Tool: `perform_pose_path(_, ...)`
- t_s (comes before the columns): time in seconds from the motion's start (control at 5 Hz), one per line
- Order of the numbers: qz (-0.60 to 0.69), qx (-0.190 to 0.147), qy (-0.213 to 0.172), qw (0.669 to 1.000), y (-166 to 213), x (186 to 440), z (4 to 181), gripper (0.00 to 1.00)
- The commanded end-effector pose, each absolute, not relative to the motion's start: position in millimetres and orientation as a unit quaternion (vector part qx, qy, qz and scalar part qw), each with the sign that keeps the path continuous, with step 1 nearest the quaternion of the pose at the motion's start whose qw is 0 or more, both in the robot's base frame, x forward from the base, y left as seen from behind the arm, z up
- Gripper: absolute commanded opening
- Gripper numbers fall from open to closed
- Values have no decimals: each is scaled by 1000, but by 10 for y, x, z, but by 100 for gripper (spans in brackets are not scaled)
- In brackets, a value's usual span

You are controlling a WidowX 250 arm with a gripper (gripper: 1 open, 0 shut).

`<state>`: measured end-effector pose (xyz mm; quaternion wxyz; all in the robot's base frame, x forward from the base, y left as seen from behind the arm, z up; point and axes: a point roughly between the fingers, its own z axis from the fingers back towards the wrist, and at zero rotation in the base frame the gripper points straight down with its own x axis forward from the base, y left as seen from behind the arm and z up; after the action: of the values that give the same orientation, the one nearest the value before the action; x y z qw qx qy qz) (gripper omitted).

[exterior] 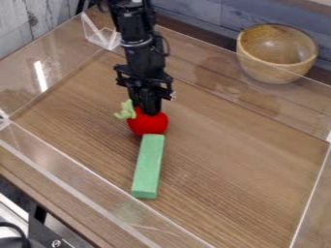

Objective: Move the red object to the right side of the table

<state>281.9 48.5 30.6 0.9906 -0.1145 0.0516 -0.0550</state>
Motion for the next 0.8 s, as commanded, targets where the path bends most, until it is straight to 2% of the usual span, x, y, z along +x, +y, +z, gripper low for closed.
perform_pose_path(0.0, -66, -112, 22, 991, 409, 2905, 548, 0)
perform_pose_path(0.6, -85, -120, 21, 989, 204, 2912, 681, 0)
